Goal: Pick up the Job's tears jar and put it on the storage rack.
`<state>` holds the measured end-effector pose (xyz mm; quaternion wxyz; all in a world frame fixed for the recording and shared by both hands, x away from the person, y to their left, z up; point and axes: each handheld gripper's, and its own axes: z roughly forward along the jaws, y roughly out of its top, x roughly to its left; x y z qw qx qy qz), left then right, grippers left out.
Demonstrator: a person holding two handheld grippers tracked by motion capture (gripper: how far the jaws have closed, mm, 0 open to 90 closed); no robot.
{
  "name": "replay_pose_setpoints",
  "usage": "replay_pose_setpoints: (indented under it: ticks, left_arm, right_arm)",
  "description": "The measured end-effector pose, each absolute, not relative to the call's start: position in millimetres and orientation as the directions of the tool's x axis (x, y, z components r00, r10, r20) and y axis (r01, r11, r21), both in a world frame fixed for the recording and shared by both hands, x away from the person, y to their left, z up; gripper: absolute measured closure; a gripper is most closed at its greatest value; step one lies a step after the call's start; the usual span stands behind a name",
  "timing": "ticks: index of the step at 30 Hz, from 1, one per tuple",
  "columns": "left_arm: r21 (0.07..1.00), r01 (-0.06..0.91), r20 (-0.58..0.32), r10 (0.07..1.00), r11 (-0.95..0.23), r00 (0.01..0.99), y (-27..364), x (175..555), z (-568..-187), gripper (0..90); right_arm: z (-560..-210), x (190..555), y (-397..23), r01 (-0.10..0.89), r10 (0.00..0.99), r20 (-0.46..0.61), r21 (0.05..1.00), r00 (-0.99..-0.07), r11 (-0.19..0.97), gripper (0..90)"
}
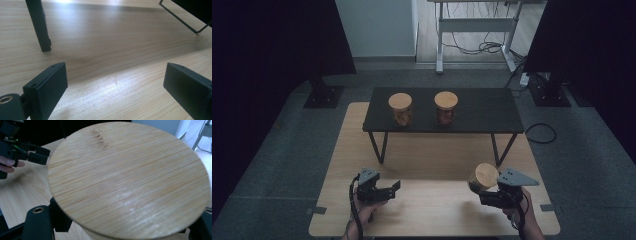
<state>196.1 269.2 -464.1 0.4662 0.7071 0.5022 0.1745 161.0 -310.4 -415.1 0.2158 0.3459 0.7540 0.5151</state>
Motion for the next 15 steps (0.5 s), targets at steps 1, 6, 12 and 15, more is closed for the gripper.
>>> replay_pose_setpoints:
  ticks: [1, 6, 12, 15]
  left_arm:
    - [0.835, 0.548, -0.222, 0.873, -0.060, 0.434, 269, 196, -464, 4.8]
    - [0.836, 0.545, -0.222, 0.872, -0.059, 0.436, 269, 195, -463, 4.9]
    - [0.837, 0.545, -0.226, 0.873, -0.053, 0.433, 270, 195, -463, 4.9]
    - [0.836, 0.547, -0.229, 0.872, -0.051, 0.432, 270, 195, -464, 5.0]
  right_arm:
    - [-413, 160, -310, 0.295, 0.744, 0.024, 0.926, -0.667, 0.235, 24.7]
    - [-403, 158, -308, 0.271, 0.733, 0.002, 0.930, -0.680, 0.249, 24.7]
    - [-395, 160, -306, 0.264, 0.727, -0.002, 0.931, -0.687, 0.252, 24.7]
    - [-391, 163, -304, 0.254, 0.720, -0.011, 0.932, -0.694, 0.259, 24.7]
